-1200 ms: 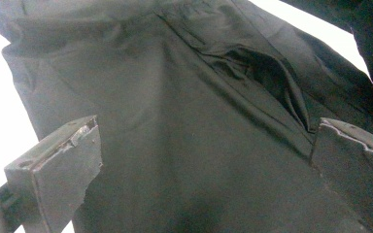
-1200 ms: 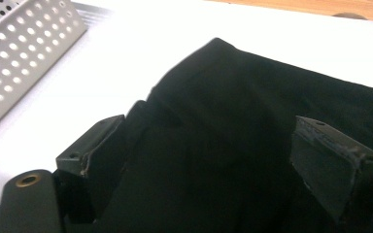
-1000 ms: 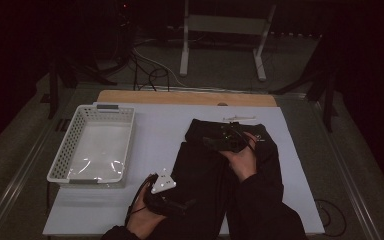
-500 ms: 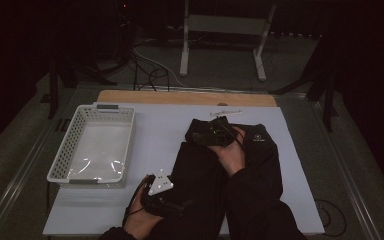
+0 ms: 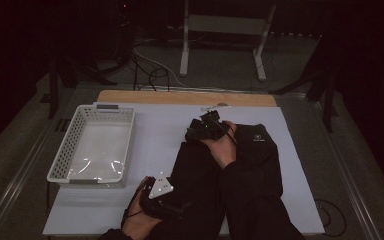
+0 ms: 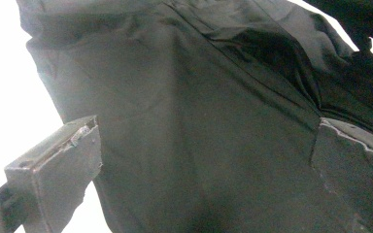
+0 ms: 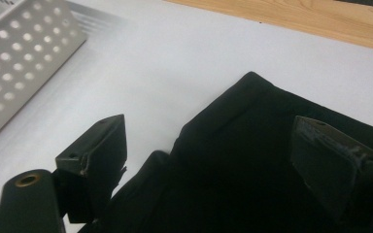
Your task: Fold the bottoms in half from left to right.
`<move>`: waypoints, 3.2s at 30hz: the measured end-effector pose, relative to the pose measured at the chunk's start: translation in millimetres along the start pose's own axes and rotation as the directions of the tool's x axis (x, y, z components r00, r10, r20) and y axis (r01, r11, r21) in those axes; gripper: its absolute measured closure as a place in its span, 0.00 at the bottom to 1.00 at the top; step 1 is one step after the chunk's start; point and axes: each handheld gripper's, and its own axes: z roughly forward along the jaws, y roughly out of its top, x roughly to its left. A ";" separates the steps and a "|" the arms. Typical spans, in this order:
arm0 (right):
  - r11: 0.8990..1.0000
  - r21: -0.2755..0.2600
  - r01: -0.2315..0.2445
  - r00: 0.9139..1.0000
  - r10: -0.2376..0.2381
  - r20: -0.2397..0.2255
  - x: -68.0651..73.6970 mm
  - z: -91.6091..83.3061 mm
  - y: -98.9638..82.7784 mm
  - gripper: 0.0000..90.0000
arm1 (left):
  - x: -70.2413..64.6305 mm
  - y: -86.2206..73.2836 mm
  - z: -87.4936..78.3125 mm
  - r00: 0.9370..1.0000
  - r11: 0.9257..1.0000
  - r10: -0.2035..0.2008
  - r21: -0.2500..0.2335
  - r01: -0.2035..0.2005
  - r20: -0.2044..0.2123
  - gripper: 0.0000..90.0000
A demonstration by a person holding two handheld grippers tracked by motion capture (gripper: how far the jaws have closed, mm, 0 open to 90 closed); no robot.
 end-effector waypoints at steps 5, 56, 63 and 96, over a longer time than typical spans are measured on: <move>1.000 0.003 -0.013 1.000 0.013 0.009 -0.6 13.5 2.4 0.15 | -0.8 -1.9 -2.4 1.000 1.000 0.017 0.007 -0.017 -0.012 0.00; 0.985 0.172 0.006 0.993 -0.027 0.118 6.0 57.6 -8.4 0.93 | 16.7 -12.7 2.8 0.998 0.995 -0.027 0.094 0.033 -0.063 0.02; 0.991 0.134 -0.005 0.995 -0.008 0.102 -0.9 48.1 -3.2 0.94 | 18.6 -14.9 7.9 0.994 0.987 -0.059 0.147 0.072 -0.092 0.21; 0.994 0.106 -0.007 1.000 0.005 0.023 25.1 60.5 19.9 0.95 | 1.0 -9.4 -3.8 0.976 0.994 -0.060 0.098 0.040 0.211 0.99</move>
